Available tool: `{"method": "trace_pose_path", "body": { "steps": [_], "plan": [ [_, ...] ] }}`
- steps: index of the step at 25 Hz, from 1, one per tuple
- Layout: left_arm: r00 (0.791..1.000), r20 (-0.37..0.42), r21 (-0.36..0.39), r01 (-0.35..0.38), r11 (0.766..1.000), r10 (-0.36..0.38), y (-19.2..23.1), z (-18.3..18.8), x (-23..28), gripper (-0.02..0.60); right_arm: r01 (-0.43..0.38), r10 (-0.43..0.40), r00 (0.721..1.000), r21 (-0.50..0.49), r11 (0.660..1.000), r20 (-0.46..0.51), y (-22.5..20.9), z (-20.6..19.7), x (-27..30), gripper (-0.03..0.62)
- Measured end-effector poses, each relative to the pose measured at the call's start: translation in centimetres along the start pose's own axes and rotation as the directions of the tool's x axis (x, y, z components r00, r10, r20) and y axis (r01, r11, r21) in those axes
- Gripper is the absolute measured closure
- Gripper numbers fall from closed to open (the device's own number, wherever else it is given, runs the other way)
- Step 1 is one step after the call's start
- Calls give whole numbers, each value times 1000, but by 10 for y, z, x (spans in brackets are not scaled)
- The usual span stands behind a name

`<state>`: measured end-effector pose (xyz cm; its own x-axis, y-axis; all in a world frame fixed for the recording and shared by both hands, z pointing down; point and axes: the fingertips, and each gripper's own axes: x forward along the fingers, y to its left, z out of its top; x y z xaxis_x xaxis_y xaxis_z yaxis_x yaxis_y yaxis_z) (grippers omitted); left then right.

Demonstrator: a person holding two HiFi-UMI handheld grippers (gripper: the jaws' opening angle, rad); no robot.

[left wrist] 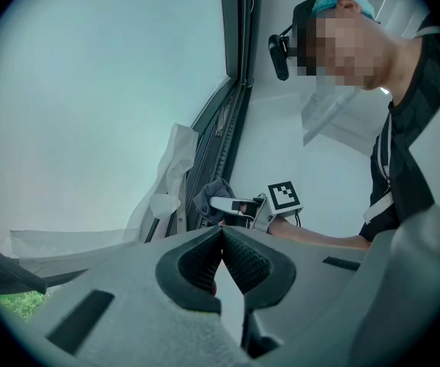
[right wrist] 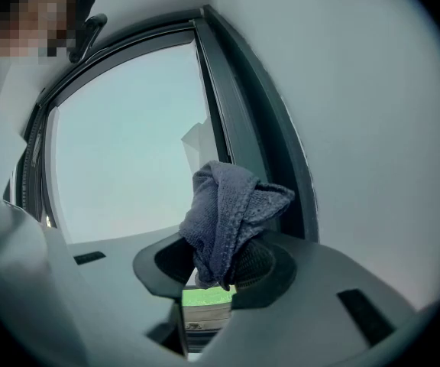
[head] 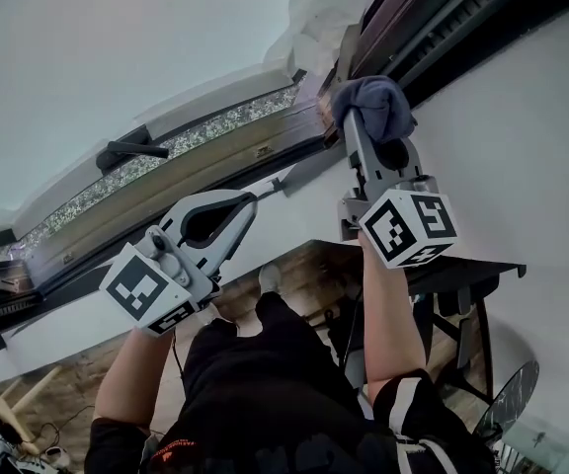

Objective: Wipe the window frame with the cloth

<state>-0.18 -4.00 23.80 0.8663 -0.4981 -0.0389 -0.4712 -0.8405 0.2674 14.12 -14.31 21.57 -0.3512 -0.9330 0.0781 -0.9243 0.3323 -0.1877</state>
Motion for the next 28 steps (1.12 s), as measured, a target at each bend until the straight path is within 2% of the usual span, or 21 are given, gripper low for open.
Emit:
{"method": "trace_pose_path", "body": {
  "steps": [28],
  "plan": [
    [995, -93, -62, -42, 997, 36, 10, -52, -7, 561, 43, -28, 990, 107, 993, -138, -26, -107, 8, 488]
  ]
}}
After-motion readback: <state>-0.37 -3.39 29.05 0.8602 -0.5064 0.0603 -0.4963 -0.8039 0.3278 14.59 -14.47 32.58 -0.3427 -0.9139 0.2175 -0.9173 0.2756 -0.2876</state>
